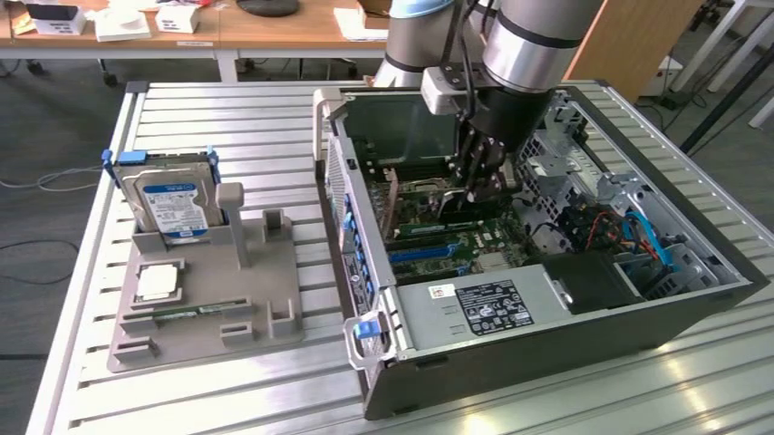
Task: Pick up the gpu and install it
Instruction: 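Insert the gpu into the slot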
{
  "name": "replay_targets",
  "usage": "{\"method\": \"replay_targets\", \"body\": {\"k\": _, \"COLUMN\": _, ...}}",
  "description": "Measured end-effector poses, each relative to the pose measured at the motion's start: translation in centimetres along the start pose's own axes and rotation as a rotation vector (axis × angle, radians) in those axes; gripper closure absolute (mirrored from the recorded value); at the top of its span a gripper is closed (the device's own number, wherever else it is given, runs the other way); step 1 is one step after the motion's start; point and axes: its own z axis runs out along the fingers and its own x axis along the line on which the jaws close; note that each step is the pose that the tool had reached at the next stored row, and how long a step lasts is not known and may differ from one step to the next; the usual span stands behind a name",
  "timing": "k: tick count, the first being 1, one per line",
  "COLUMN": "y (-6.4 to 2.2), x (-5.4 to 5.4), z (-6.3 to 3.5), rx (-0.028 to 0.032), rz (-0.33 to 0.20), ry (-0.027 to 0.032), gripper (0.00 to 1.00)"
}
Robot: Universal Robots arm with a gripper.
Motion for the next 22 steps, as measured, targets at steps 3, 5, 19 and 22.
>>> {"method": "replay_targets", "body": {"k": 3, "y": 0.0, "x": 0.0, "z": 0.08, "rx": 0.0001, "rz": 0.0, "ry": -0.0002, "gripper": 0.73}}
{"method": "replay_targets", "body": {"k": 5, "y": 0.0, "x": 0.0, "z": 0.36, "rx": 0.0001, "rz": 0.0, "ry": -0.0001, "gripper": 0.73}}
{"method": "replay_targets", "body": {"k": 19, "y": 0.24, "x": 0.0, "z": 1.26, "rx": 0.0009, "rz": 0.0, "ry": -0.0003, "gripper": 0.73}}
{"method": "replay_targets", "body": {"k": 22, "y": 0.26, "x": 0.1, "z": 1.32, "rx": 0.0008, "rz": 0.0, "ry": -0.0001, "gripper": 0.73}}
